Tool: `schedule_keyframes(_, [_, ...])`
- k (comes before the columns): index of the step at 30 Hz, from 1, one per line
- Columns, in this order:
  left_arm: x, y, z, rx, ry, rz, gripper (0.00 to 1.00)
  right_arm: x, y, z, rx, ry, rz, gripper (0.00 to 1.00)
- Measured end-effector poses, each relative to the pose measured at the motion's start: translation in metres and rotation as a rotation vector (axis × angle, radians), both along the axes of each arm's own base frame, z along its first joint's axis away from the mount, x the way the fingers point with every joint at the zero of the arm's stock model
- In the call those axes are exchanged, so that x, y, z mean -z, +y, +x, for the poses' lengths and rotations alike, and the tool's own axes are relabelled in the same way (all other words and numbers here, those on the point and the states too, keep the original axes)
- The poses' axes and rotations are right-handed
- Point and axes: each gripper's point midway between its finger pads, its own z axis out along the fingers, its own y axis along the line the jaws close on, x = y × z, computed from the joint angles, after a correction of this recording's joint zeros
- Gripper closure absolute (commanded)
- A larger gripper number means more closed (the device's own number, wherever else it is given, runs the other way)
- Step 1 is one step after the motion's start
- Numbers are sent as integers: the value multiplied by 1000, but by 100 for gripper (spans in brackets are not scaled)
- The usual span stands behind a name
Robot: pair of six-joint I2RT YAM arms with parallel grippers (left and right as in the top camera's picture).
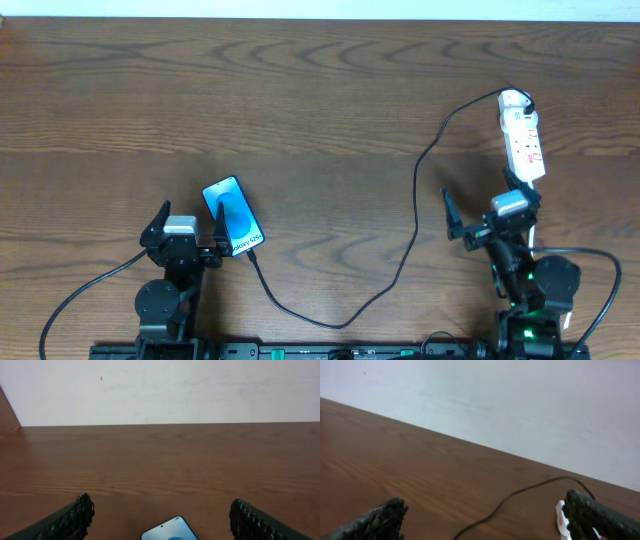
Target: Plug charger to phone and switch on socket
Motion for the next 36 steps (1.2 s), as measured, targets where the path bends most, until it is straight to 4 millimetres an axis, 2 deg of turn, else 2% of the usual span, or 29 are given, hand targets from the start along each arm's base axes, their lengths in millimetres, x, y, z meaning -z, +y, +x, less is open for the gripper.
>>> schedule_keyframes(10, [0, 0, 0, 0, 0, 0, 11, 18, 6, -17, -16, -30, -3, 1])
schedule_keyframes(17, [0, 0, 0, 0, 0, 0, 11, 23, 2, -20, 12, -9, -1, 1])
schedule_keyframes(22, [0, 0, 0, 0, 0, 0, 11, 35, -3, -20, 45, 40, 1, 1])
schedule_keyframes(36, [0, 0, 0, 0, 0, 0, 11, 42, -29, -25, 217, 73, 70, 1])
